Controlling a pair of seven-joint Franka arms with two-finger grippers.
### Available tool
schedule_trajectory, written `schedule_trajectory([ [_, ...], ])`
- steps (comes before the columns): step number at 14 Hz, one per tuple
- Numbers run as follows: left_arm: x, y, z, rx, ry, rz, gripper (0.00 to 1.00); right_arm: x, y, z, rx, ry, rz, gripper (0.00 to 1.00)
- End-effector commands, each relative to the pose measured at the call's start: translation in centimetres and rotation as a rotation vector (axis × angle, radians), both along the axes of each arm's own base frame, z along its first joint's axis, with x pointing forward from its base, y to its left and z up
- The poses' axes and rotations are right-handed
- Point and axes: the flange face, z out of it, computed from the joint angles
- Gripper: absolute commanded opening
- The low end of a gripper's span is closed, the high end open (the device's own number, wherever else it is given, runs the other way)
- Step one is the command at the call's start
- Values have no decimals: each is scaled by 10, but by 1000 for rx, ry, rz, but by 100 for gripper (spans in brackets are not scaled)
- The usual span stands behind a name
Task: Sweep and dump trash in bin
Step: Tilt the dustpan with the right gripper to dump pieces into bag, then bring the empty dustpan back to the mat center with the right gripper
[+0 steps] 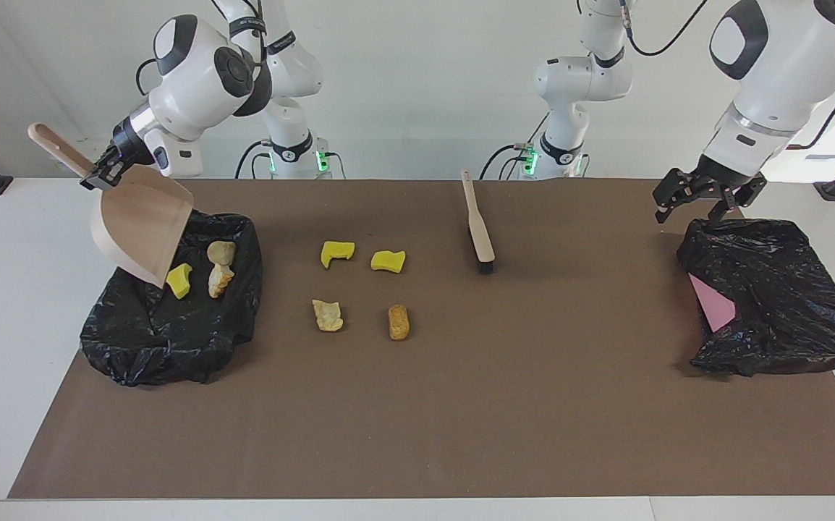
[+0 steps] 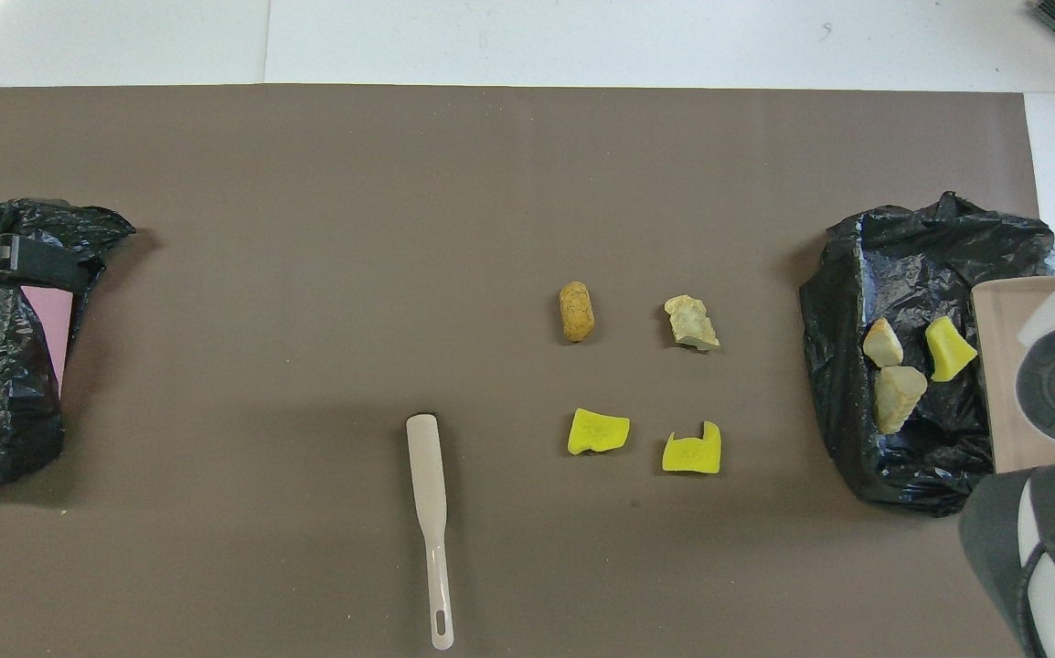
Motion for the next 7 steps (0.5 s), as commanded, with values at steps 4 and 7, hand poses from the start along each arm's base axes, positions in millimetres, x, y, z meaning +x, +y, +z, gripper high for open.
schedule_trajectory([
  [4,-9,2,-2,24,28,-42,100,49,40,30,281,-175,-216,0],
  [7,-9,7,-2,20,32,-27,100,56,62,21,507,-302,-415,0],
])
